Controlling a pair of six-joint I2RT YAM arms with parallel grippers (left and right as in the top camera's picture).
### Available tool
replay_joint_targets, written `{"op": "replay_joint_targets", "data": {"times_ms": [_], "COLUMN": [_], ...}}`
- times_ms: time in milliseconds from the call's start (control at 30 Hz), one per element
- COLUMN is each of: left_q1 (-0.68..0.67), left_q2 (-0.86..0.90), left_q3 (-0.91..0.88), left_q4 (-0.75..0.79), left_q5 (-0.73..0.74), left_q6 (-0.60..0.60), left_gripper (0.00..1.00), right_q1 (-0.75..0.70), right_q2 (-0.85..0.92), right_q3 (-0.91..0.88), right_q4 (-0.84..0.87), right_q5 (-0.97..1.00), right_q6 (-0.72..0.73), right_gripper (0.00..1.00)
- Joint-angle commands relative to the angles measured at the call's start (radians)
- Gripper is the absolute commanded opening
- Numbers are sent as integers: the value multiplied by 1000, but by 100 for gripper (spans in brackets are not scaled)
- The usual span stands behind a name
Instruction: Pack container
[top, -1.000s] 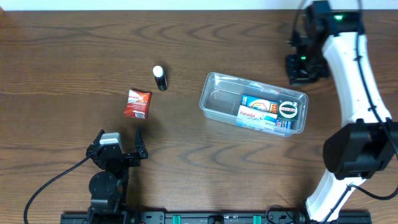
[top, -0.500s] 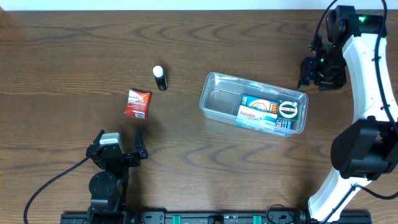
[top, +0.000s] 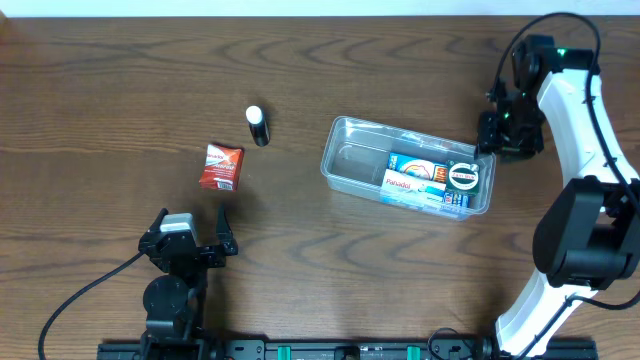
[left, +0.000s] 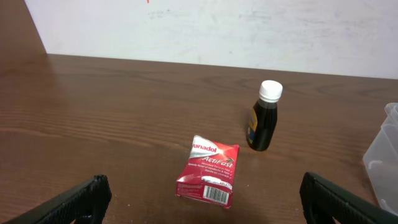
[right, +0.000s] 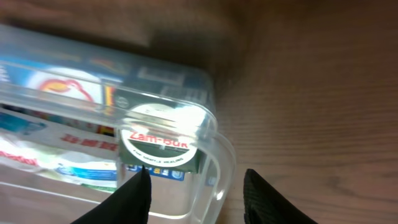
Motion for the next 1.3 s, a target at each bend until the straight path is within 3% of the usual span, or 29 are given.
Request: {"op": "replay_joint_targets", "data": {"times_ms": [0, 100, 300, 633, 867, 1267], "left_q1": [6, 6, 6, 6, 6, 6], "left_q2": [-4, -4, -4, -4, -4, -4], "left_q3": [-7, -7, -7, -7, -7, -7], "left_q4": [-24, -24, -24, -24, -24, -24], "left_q5": [14, 14, 14, 14, 14, 14], "left_q6": [18, 18, 18, 18, 18, 18], "left_gripper": [98, 98, 98, 98, 98, 98], "right_q1": [-12, -12, -12, -15, -15, -15], "right_q2": [-4, -4, -4, -4, -4, -4], "right_q3": [-67, -113, -141, -140, -138, -137], "right_q4": [23, 35, 52, 159, 269, 411], "right_q5": [-8, -8, -8, -8, -8, -8], "right_q6": [6, 6, 6, -25, -69, -141], "right_gripper": [41, 26, 15, 13, 1, 1]}}
